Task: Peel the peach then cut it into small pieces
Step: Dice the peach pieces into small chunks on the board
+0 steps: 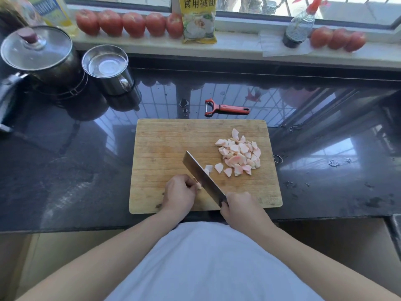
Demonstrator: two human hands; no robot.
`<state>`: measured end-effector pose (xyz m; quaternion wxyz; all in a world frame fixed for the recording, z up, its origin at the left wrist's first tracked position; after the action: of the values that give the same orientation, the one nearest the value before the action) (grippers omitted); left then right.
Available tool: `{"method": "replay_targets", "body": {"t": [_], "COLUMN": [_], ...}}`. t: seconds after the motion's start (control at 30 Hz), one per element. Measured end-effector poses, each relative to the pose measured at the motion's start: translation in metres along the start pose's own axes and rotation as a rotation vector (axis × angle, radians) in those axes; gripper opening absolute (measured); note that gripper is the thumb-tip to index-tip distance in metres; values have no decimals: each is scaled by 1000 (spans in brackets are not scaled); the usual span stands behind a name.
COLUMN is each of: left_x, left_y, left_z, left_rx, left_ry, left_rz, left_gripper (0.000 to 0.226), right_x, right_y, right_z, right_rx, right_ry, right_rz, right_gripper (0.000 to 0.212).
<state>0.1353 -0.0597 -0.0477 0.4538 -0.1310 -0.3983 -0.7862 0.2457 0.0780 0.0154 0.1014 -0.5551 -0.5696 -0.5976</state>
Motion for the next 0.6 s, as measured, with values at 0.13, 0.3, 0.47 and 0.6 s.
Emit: {"method": "replay_targets", "body": {"t": [0.13,0.3,0.47,0.6], "left_x": [1,0,-1,-4], "left_y": [0,-1,-4,-7], "left_z": [2,0,-1,-5], "left_rx": [-9,-5,-19,-19], "left_ry": [-18,-23,-46,-37], "left_rz": [8,4,-12,-23], "left_gripper": [17,18,22,21], "right_x": [-4,-5,-9,-14], "right_y": [1,2,3,1], "right_z": [3,4,11,14], "right_rx": [-3,-5,-33,-31], "right_ry": [53,87,78,101], "right_rz": [-44,-60,-95,-118], "right_gripper": [20,22,21,15]}}
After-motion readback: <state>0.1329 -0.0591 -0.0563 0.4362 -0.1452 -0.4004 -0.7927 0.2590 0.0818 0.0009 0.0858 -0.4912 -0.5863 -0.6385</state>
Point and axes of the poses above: each hand's wrist, its own y-axis away from the middle knuckle, its own x-axis out of the back of the hand, z = x × y, the point moved 8 cm from there along -y, towards the middle knuckle, and after that the axes turned 2 degrees about -y, right-handed, at the moved point
